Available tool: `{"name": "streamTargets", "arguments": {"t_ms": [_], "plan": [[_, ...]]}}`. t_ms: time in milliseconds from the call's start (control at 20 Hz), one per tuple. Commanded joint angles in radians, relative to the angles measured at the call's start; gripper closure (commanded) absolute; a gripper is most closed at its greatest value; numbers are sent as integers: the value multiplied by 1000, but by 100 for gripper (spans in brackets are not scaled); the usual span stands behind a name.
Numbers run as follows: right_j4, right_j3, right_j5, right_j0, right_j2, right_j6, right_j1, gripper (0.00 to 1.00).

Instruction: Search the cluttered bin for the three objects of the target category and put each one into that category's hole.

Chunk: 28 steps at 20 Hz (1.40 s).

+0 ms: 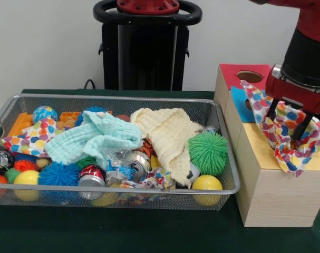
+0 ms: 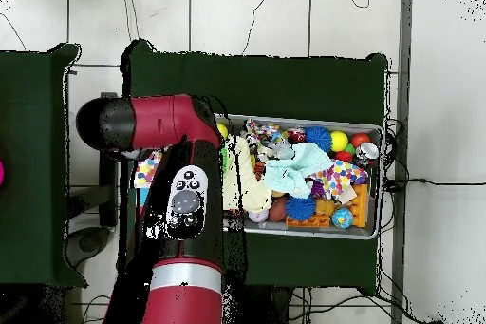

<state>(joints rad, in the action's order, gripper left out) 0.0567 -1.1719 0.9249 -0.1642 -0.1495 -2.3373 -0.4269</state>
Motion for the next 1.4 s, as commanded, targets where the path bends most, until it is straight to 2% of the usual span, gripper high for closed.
{"name": "streamTargets", "arguments": {"t_ms": [50, 350, 900, 1150, 1400], "plan": [[-62, -5, 12, 1, 37, -47, 125, 0], [-67, 12, 12, -4, 25, -49, 140, 0], [-66, 32, -49, -12, 8, -70, 165, 0], [-41, -24, -179, 10, 44, -71, 152, 0], [-52, -22, -166, 12, 41, -54, 158, 0]]}}
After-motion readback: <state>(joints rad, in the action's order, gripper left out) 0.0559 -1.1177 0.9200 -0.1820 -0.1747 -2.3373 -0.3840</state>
